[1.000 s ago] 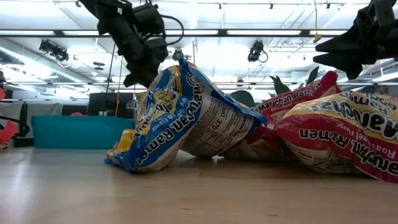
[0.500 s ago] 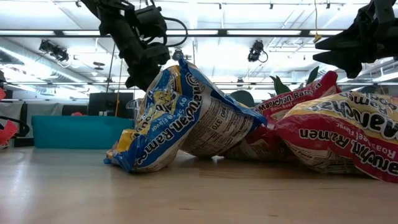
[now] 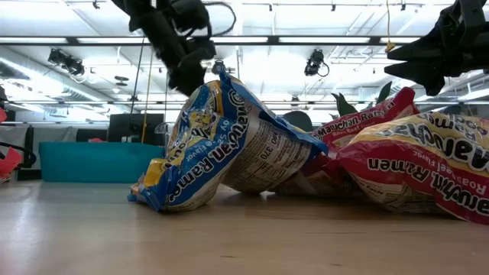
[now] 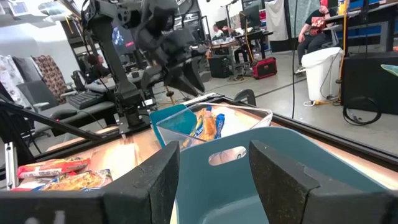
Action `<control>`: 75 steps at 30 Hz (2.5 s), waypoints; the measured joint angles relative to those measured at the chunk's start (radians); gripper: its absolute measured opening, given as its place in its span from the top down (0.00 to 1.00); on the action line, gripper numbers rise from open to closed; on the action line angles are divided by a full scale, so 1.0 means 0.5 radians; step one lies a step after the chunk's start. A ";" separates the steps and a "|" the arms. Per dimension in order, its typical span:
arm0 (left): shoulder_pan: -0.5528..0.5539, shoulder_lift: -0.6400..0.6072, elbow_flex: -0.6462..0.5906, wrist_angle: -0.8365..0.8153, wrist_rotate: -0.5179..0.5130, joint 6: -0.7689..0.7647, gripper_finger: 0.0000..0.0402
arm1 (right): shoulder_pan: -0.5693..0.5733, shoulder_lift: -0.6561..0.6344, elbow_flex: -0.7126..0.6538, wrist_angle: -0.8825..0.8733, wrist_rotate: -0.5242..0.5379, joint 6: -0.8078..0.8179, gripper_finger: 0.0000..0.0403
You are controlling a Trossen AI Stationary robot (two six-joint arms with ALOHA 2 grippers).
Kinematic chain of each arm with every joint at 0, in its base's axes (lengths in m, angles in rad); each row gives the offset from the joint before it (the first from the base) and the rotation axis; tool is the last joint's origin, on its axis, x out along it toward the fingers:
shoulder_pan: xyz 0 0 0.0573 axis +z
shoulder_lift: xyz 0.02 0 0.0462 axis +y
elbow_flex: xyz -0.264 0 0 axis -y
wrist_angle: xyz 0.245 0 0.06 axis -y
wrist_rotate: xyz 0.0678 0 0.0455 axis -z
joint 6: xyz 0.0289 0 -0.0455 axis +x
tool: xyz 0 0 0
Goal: Sort Maruchan noodles
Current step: Put the blue noodle pack into the transparent bin
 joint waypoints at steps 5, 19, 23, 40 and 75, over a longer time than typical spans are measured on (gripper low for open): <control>-0.177 0.000 0.054 0.048 0.543 0.255 0.71 | 0.000 0.000 0.000 0.000 0.000 0.000 0.51; -0.969 0.230 0.038 0.107 0.416 0.039 0.71 | 0.000 0.004 0.000 0.027 -0.002 0.000 0.51; -1.128 0.344 0.037 0.119 0.232 0.042 0.71 | -0.001 0.007 0.000 0.047 0.000 0.000 0.51; -1.261 0.425 0.037 0.147 0.024 0.039 0.71 | 0.000 0.008 0.000 0.071 0.000 0.000 0.51; -1.270 0.426 0.037 0.147 0.000 0.247 0.51 | 0.000 0.008 0.000 0.072 0.000 0.000 0.51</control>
